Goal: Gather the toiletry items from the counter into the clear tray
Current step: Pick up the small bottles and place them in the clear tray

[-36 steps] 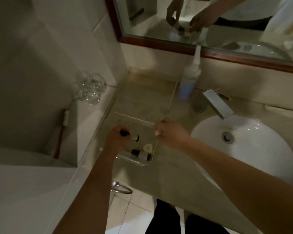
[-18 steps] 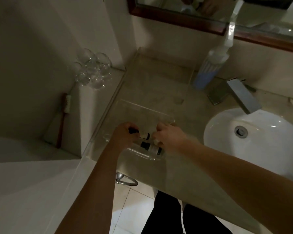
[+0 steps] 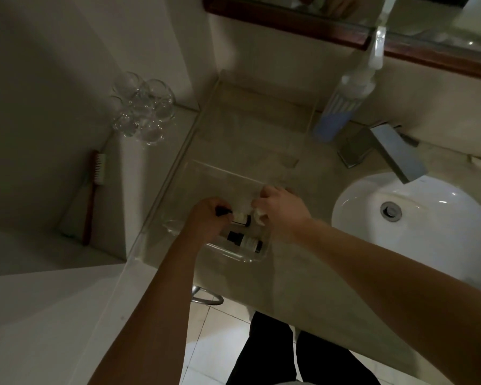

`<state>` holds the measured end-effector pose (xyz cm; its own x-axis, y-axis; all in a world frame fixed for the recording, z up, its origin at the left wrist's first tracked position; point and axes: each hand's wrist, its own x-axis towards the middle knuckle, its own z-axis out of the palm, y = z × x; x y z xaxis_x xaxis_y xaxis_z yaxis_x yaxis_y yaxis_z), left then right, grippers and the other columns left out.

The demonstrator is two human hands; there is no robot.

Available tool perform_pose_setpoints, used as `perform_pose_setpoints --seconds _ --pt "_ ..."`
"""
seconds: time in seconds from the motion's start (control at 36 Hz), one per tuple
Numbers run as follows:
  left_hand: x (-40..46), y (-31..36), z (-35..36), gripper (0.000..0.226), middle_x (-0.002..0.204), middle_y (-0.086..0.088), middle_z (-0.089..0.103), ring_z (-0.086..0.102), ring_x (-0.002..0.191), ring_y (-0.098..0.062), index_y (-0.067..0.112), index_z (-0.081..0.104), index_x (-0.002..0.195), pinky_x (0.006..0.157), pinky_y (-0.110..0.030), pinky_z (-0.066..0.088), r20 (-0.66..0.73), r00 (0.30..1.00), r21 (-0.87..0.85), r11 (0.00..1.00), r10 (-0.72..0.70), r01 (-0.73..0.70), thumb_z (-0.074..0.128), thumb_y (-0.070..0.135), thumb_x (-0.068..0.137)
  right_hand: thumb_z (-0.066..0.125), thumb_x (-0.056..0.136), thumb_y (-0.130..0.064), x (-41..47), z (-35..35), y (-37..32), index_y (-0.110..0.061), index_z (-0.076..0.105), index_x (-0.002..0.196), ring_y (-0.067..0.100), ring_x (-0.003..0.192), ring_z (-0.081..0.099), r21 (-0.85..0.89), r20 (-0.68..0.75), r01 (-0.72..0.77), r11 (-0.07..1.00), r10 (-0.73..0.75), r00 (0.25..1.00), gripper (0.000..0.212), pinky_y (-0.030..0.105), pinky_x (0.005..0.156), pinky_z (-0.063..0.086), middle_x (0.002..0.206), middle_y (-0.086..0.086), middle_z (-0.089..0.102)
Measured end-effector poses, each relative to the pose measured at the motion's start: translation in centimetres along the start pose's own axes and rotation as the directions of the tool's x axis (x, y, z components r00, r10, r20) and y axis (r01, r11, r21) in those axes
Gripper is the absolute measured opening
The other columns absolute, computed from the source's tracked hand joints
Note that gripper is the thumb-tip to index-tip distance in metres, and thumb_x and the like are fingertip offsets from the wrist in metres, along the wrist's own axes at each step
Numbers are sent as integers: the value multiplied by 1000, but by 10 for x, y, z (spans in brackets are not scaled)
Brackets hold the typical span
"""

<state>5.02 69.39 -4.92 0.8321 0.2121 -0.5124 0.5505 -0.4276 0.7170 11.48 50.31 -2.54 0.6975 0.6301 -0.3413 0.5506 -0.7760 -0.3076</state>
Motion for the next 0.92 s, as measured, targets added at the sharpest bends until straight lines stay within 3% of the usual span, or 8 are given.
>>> perform_pose_setpoints --seconds 0.11,0.31,0.44,0.58,0.81,0.92 --pt "5 4 9 14 93 0 71 67 87 -15 20 70 91 73 -25 50 78 996 72 997 33 -39 74 16 78 64 83 -16 6 -3 6 -31 57 124 27 109 47 -2 -48 -57 998 56 997 43 38 80 47 118 4 46" --pt "6 8 17 15 97 5 68 66 88 -12 26 69 94 67 -19 47 186 982 203 976 41 -80 72 22 79 57 87 -14 7 1 6 -24 59 115 26 112 41 -36 -29 -70 997 69 997 30 35 70 39 119 4 41" --pt "4 15 23 18 95 8 60 61 87 -11 21 72 96 72 -21 43 192 976 325 931 106 -166 73 21 79 56 86 -15 3 1 7 -25 62 111 26 109 43 -92 -73 -46 995 40 997 28 34 74 39 117 2 46" --pt "2 16 27 12 84 12 67 67 81 -9 28 73 88 72 -25 53 213 972 319 934 96 -162 75 23 77 56 85 -15 1 1 13 -27 62 114 26 105 46 -128 -59 7 992 -15 998 32 34 85 39 113 1 51" --pt "-4 23 26 14 91 7 69 66 85 -13 32 67 88 75 -29 53 161 984 391 911 73 -132 70 25 76 55 88 -21 -8 -1 18 -29 60 120 24 115 47 -59 -45 2 998 -5 999 34 37 90 39 128 -4 52" --pt "-13 46 30 13 94 2 67 63 88 -18 19 69 95 78 -30 51 27 992 376 919 122 -123 60 19 85 58 84 -22 -26 -13 26 -26 61 122 30 112 54 19 -95 -29 999 30 995 39 38 90 44 132 2 54"
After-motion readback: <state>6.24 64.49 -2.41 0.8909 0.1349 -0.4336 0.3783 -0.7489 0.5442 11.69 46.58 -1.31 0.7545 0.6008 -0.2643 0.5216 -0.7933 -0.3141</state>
